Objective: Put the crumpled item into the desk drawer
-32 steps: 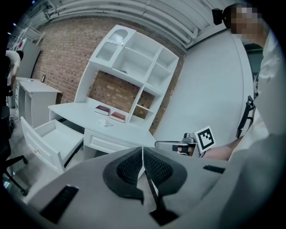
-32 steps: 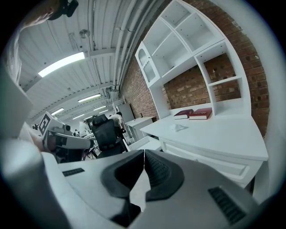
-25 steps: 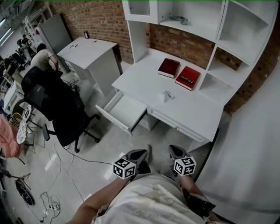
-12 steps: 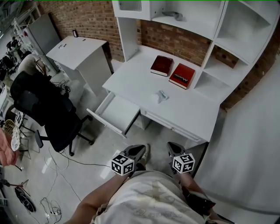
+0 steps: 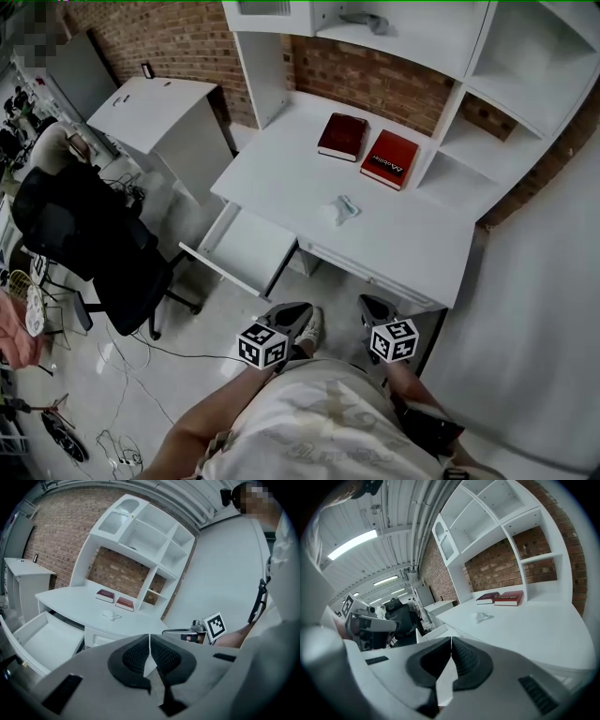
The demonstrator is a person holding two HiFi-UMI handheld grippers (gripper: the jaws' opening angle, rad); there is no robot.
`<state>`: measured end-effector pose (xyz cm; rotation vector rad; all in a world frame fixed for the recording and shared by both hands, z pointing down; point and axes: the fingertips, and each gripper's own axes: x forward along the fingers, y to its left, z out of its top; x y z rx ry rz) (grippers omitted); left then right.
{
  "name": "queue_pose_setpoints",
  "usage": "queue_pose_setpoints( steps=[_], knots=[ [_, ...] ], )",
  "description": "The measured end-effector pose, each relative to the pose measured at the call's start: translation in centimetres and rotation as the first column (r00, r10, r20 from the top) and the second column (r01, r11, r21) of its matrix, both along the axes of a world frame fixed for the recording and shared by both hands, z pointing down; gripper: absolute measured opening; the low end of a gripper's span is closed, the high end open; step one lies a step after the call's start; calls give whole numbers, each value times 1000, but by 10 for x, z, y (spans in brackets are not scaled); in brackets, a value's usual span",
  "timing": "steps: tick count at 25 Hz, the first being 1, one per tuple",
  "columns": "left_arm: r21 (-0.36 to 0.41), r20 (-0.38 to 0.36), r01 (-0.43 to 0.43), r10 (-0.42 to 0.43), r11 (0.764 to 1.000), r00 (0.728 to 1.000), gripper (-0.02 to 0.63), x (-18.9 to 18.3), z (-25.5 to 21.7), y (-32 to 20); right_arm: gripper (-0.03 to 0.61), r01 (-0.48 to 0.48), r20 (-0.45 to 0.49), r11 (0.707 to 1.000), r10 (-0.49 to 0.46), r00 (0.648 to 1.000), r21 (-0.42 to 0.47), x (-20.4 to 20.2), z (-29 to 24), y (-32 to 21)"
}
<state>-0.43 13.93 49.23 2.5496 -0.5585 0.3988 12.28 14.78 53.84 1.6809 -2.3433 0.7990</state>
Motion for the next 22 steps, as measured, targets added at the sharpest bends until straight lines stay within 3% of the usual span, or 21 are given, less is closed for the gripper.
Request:
queue_pose_setpoints(
  steps=[22],
  knots=[
    [-27, -20, -46, 45, 999, 999, 28, 38, 8, -103, 23, -13, -37, 999, 11, 999, -52, 27, 11, -91]
  ],
)
